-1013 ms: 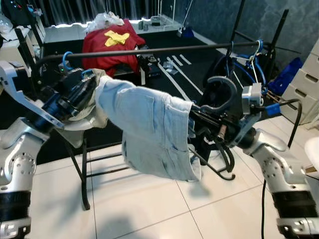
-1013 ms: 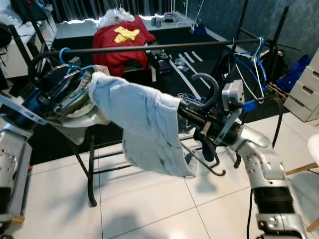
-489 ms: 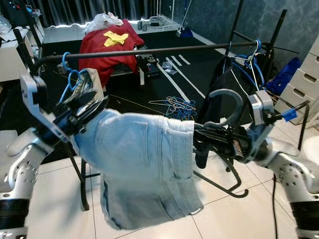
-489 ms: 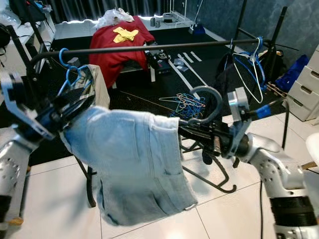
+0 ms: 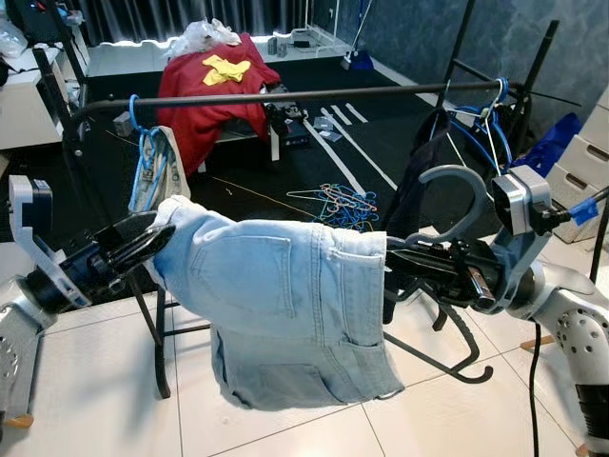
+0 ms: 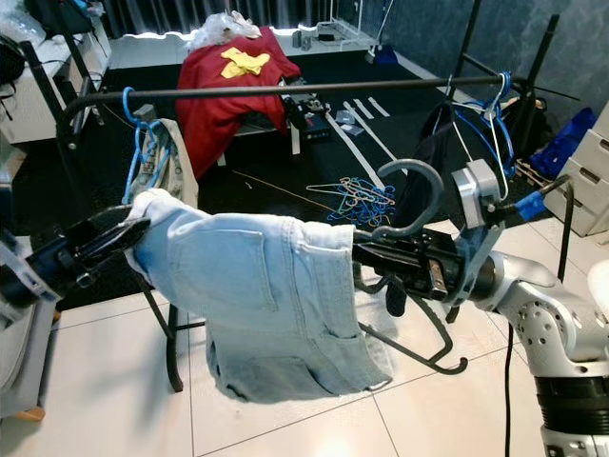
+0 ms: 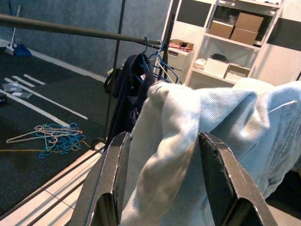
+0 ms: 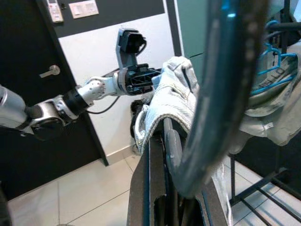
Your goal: Hang hanger
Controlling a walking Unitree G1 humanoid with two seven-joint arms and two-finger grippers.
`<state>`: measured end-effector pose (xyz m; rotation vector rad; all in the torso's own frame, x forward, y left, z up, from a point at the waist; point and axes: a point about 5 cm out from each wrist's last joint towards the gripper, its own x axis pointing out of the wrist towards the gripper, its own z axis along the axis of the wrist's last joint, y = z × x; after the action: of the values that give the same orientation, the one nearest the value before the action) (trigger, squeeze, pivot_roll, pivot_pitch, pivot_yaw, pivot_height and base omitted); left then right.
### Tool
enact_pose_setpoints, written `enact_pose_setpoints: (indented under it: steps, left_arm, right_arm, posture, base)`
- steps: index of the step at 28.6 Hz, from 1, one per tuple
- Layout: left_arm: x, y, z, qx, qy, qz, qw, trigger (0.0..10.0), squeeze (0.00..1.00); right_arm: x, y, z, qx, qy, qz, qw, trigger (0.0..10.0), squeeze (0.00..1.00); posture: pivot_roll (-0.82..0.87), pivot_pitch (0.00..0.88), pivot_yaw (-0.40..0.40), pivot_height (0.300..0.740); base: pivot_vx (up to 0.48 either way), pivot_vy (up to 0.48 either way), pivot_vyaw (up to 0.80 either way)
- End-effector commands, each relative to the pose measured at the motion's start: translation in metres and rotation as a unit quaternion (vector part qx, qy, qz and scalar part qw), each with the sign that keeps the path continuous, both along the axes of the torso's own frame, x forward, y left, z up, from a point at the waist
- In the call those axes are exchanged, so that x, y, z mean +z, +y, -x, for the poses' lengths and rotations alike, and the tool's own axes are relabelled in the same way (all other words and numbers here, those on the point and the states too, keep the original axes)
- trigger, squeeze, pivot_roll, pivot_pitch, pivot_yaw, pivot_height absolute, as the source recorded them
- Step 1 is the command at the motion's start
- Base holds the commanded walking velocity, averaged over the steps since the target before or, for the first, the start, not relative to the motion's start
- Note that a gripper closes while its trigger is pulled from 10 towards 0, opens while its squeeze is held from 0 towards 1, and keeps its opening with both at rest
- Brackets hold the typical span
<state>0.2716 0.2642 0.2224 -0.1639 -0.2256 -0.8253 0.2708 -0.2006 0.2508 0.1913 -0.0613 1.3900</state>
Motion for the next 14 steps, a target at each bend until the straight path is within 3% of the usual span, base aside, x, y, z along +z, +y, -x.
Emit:
enact_pose_setpoints:
  steps: [1,13,14]
  left_arm:
    - [0.000,0.001,0.002,-0.003,0.000,-0.016,1.000,10.0,0.00]
    - [0.000,-0.009,-0.001,-0.023,-0.007,0.054,0.998,10.0,0.00]
    - [0.002,-0.010,0.001,-0.029,-0.008,0.069,0.997,10.0,0.80]
  right_arm:
    - [0.008,0.001,0.005,0.020,-0.017,-0.011,1.000,0.0,0.00]
    - [0.013,-0.008,0.009,0.022,-0.003,0.000,1.000,0.0,0.00]
    - [0.013,-0.009,0.009,0.018,-0.004,-0.001,1.000,0.0,0.00]
  posture:
    - [-0.18,0.047,-0.036,0.740]
    - [-0.18,0.064,-0.032,0.740]
    - [-0.18,0.067,-0.032,0.740]
  base:
    - [0.000,0.000,0.00]
    - [0.000,0.000,0.00]
    - [0.000,0.000,0.00]
